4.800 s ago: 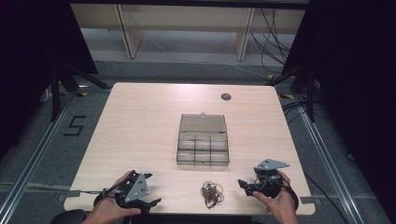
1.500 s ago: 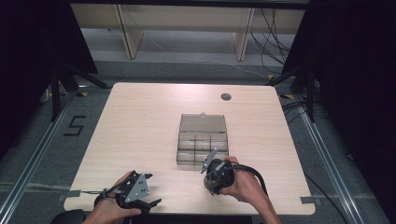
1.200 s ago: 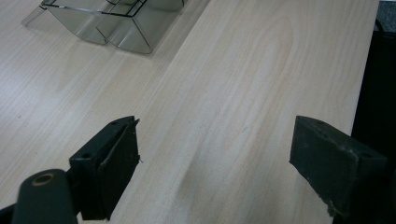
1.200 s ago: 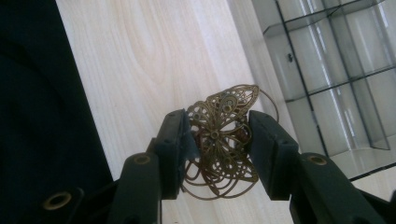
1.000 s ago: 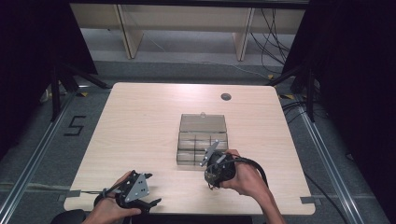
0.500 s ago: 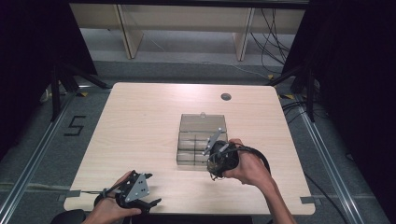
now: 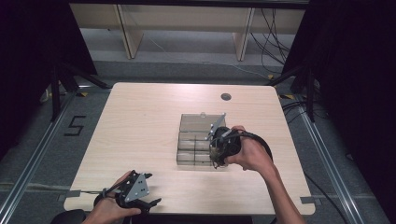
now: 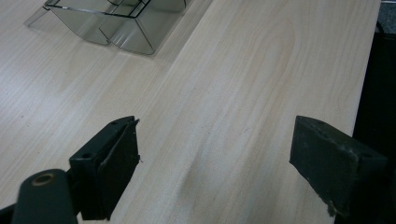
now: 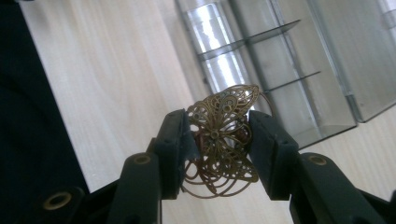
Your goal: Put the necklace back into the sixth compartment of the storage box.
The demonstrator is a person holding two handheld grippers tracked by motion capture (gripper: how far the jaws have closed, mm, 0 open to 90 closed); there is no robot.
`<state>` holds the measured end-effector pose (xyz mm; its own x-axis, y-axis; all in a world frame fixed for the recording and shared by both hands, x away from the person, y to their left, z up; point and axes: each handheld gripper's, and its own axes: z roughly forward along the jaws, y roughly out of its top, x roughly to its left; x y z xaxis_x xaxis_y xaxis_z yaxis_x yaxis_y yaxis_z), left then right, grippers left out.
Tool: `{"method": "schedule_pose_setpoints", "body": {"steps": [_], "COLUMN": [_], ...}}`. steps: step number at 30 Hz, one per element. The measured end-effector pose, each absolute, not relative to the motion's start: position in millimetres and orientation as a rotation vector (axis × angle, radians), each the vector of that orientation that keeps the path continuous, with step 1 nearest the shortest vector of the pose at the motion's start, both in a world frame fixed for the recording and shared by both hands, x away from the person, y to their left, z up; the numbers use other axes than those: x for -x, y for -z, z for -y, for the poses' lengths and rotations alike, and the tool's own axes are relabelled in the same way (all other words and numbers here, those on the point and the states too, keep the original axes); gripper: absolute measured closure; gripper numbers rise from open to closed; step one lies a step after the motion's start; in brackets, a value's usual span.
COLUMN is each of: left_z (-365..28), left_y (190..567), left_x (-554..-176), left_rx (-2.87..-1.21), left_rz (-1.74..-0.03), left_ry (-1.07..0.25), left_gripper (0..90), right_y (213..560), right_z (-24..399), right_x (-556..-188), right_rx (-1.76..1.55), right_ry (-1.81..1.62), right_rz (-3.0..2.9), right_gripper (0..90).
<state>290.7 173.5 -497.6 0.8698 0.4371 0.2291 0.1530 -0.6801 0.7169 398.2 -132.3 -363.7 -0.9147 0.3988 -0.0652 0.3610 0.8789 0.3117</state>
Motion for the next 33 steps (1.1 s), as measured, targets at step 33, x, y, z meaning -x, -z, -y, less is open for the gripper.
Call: {"method": "schedule_pose_setpoints", "body": {"steps": [33], "left_z": [-174.3], "left_y": [495.6], "left_x": [-290.3], "left_rx": [-2.318], "left_rz": [-0.415], "left_ry": [-0.497], "left_gripper": [15.0], "right_y": [397.1], "right_z": [129.4], "right_x": [-450.9], "right_rx": [-0.719], "right_ry": [-0.355], "right_rz": [-2.953], "right_gripper": [58.9]}}
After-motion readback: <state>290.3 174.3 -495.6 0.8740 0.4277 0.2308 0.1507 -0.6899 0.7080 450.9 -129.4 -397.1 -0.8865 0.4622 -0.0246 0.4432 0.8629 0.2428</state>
